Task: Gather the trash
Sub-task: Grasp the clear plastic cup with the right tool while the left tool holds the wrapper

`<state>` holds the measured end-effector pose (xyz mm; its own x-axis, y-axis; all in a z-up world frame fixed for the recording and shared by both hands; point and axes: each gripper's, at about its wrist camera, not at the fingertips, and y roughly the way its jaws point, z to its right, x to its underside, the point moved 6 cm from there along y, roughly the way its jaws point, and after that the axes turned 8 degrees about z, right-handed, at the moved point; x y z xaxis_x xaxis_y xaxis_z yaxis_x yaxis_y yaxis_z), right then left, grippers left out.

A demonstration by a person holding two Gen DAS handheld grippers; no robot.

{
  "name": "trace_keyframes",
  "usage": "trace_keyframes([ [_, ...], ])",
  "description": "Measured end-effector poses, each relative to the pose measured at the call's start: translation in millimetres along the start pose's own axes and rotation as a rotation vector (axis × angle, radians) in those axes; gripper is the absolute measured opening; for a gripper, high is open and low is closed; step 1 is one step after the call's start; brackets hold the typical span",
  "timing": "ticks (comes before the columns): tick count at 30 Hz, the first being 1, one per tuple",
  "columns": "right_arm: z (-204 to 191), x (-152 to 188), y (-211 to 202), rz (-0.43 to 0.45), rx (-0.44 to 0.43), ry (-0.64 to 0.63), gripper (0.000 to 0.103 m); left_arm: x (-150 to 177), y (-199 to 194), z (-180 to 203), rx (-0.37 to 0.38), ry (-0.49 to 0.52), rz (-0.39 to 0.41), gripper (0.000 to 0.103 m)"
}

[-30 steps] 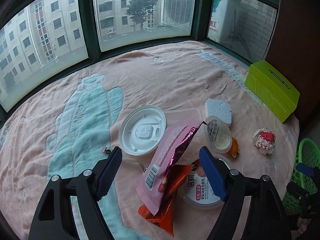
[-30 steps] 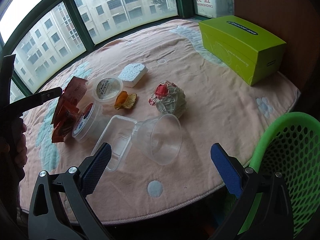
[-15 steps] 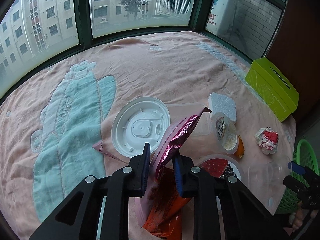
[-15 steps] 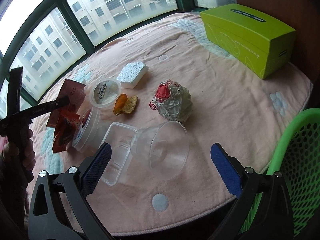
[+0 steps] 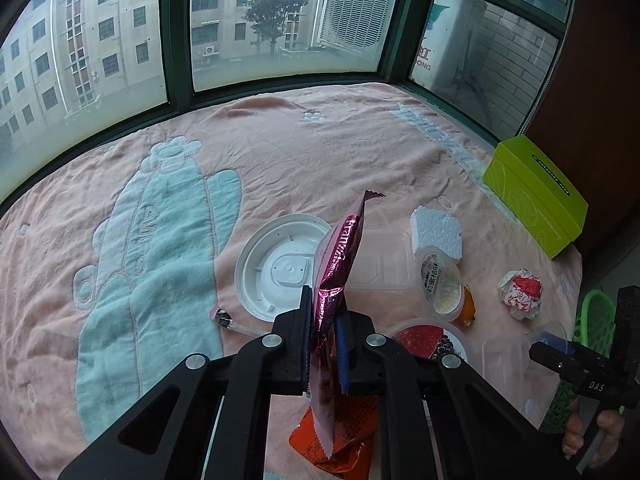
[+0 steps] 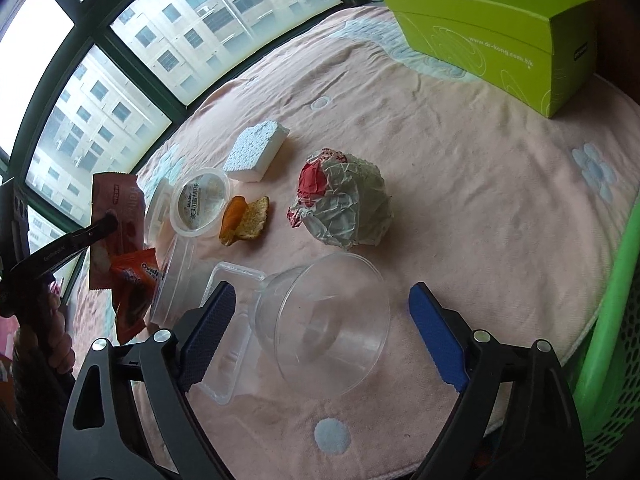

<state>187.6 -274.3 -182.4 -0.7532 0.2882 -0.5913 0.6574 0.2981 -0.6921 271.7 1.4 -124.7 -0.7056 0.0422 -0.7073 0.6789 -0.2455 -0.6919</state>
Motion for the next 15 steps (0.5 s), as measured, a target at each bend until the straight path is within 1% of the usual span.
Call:
trace_keyframes([
  [6, 1, -1, 3, 0.011, -0.013, -0.007, 0.086, -5, -10, -1, 0.002, -0.006, 0.021, 0.01],
  [8, -1, -1, 4, 0.011, -0.003, -0.027, 0.083, -6, -12, -1, 0.002, -0.006, 0.026, 0.01],
  [10, -2, -1, 4, 0.008, -0.004, -0.034, 0.075, -6, -14, 0, 0.002, -0.007, 0.028, 0.01],
  [11, -2, 0, 3, 0.009, -0.008, -0.033, 0.072, -5, -15, 0, 0.001, -0.008, 0.029, 0.01],
  [15, -3, -1, -4, 0.029, -0.008, -0.029, 0.071, -6, -20, 1, 0.0, -0.006, 0.033, 0.009],
])
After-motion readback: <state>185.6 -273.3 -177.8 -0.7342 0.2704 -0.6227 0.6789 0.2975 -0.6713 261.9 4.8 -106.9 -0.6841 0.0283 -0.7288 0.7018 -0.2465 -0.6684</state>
